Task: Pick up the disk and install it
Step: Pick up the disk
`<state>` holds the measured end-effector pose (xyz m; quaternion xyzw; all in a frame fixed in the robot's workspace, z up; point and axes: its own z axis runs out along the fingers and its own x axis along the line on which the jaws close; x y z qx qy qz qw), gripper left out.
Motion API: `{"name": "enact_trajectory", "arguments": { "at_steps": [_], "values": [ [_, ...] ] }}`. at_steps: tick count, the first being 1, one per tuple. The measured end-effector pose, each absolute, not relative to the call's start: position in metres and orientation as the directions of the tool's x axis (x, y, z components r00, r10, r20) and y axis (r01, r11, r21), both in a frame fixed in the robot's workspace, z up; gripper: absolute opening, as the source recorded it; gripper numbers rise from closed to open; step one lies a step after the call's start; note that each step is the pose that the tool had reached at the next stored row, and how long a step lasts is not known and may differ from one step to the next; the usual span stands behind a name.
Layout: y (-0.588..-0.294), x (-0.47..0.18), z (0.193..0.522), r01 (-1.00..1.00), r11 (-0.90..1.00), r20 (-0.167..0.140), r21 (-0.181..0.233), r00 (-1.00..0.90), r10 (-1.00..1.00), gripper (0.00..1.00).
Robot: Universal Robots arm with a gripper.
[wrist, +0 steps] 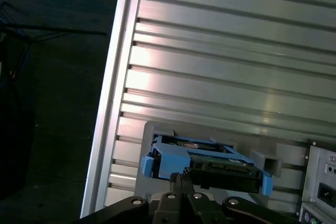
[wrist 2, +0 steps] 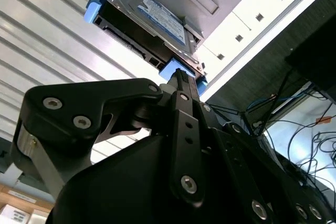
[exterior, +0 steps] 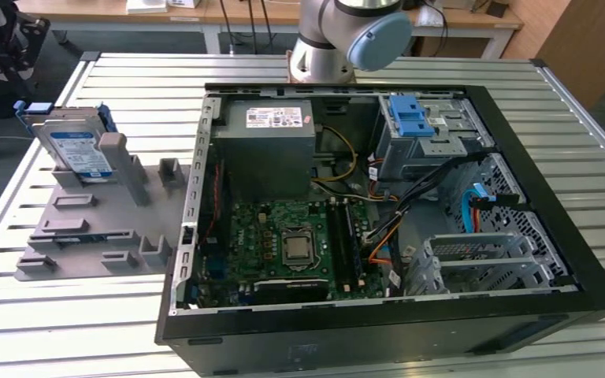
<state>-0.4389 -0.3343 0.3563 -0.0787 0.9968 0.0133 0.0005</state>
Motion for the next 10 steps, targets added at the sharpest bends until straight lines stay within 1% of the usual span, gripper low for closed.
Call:
{"name": "enact_trajectory", "arguments": {
  "at_steps": [10],
  "values": [
    [-0.3343,-0.4389,0.3562,-0.18,0.983,-0.003,0.025,-0.984,-0.18,0.11]
  ]
}}
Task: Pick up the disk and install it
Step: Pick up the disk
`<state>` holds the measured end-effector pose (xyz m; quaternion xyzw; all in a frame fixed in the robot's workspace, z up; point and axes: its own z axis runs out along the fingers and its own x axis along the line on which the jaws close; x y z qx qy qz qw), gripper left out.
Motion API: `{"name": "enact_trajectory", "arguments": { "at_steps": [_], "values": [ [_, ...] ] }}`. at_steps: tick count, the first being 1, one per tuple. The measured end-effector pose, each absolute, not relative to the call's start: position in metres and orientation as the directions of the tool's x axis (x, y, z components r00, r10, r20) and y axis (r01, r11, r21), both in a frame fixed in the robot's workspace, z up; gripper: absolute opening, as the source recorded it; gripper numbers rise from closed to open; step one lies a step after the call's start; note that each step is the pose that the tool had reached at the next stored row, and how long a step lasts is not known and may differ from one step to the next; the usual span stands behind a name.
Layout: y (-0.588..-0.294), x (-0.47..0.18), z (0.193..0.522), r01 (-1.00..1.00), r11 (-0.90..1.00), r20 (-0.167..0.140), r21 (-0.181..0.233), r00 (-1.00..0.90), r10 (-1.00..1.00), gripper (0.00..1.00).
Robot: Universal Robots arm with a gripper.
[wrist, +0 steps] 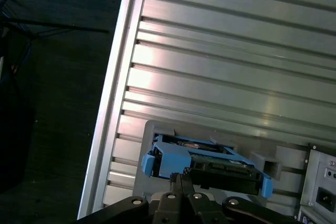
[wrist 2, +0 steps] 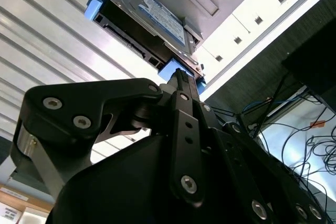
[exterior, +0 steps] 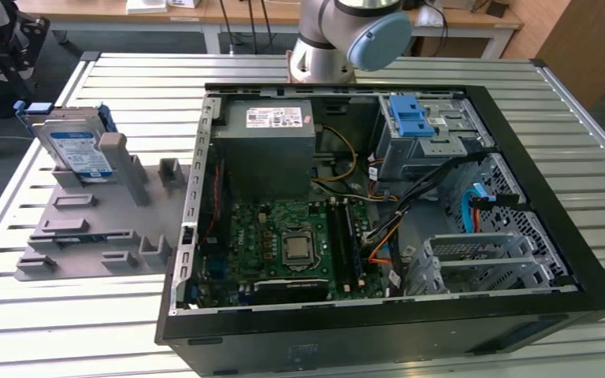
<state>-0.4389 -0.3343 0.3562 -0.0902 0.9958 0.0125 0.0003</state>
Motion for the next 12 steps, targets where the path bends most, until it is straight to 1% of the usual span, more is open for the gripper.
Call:
{"name": "enact_trajectory", "arguments": {
  "at_steps": [8,12],
  "values": [
    [-0.3343,-0.4389,0.3562,-0.183,0.983,-0.003,0.025,-0.983,-0.183,0.11],
    [-0.3343,-0.4389,0.3562,-0.222,0.975,-0.003,0.025,-0.975,-0.222,0.11]
  ]
}}
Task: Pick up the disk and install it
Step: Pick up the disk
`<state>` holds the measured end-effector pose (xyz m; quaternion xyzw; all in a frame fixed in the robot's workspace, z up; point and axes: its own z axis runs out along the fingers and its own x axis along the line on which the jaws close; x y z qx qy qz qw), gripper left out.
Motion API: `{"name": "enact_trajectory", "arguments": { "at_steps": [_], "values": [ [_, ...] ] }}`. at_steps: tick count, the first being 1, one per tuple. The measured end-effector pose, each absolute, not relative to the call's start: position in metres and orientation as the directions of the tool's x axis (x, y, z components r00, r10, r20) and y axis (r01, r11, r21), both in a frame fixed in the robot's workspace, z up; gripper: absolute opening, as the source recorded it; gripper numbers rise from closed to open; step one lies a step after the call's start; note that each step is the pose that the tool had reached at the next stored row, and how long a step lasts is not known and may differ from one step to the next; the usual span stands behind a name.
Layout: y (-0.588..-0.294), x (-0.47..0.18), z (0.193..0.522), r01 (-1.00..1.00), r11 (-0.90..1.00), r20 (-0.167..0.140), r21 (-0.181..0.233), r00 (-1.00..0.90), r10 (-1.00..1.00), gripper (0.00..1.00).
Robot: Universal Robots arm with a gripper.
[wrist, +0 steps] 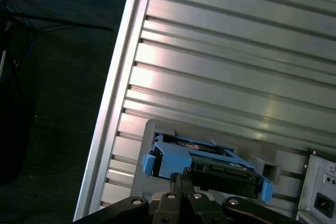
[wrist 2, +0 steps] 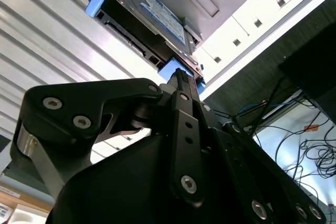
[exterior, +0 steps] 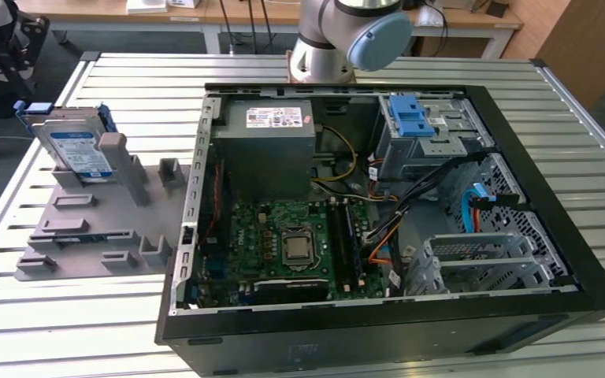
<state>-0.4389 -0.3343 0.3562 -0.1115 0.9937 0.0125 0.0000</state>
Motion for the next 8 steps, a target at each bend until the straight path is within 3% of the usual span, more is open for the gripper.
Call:
{"name": "enact_trajectory", "arguments": {
  "at_steps": [8],
  "values": [
    [-0.3343,-0.4389,0.3562,-0.29,0.957,-0.003,0.025,-0.957,-0.29,0.11]
  ]
}}
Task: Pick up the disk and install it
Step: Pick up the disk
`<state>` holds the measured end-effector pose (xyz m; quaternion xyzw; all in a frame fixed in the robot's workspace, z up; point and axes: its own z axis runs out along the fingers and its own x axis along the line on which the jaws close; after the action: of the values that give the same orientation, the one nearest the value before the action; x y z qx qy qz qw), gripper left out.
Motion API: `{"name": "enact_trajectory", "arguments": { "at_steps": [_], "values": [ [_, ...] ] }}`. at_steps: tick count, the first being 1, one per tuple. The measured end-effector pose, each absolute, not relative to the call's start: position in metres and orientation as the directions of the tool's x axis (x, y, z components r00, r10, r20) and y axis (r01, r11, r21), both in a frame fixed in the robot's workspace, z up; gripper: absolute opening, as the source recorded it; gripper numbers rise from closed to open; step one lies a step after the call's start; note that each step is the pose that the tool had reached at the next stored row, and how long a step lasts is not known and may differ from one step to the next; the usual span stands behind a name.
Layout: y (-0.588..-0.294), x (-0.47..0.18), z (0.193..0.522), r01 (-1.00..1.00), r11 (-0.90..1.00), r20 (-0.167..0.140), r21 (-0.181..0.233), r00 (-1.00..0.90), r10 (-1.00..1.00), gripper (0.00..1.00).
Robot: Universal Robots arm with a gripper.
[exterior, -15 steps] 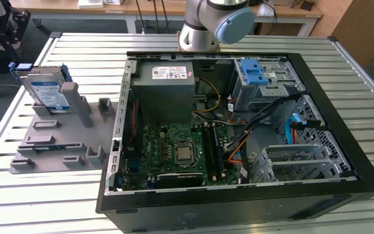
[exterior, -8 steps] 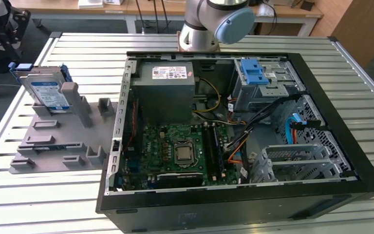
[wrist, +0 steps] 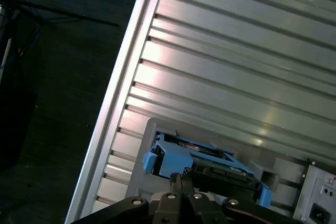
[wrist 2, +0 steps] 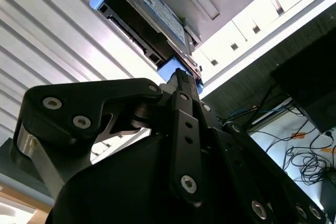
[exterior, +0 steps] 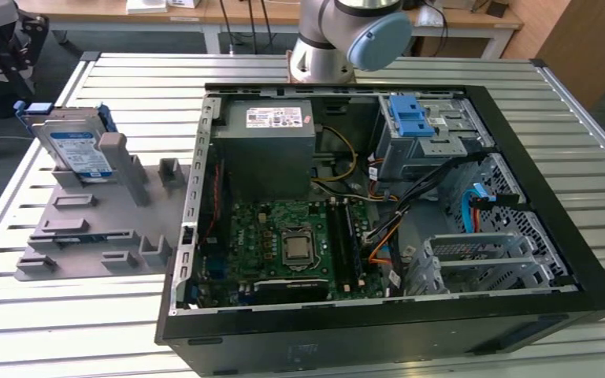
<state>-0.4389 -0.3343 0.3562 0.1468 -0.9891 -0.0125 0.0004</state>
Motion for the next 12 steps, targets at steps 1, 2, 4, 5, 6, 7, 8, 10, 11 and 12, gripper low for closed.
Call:
{"name": "enact_trajectory", "arguments": {
  "at_steps": [1,2,4,5,6,7,8,10,11,12],
  "values": [
    [-0.3343,-0.4389,0.3562,-0.296,0.955,-0.003,0.025,-0.955,-0.296,0.11],
    [-0.3343,-0.4389,0.3562,-0.3,0.954,-0.003,0.025,-0.954,-0.3,0.11],
    [-0.3343,-0.4389,0.3562,-0.309,0.951,-0.003,0.025,-0.951,-0.309,0.11],
    [-0.3343,-0.4389,0.3562,-0.313,0.949,-0.003,0.025,-0.95,-0.314,0.11],
    [-0.3343,-0.4389,0.3562,-0.318,0.948,-0.003,0.025,-0.948,-0.318,0.11],
    [-0.3343,-0.4389,0.3562,-0.323,0.946,-0.003,0.025,-0.946,-0.323,0.11],
    [-0.3343,-0.4389,0.3562,-0.328,0.945,-0.003,0.025,-0.945,-0.328,0.11],
    [-0.3343,-0.4389,0.3562,-0.337,0.941,-0.003,0.025,-0.942,-0.337,0.11],
    [-0.3343,-0.4389,0.3562,-0.341,0.94,-0.003,0.025,-0.94,-0.342,0.11],
    [-0.3343,-0.4389,0.3562,-0.347,0.938,-0.003,0.025,-0.938,-0.347,0.11]
  ]
}}
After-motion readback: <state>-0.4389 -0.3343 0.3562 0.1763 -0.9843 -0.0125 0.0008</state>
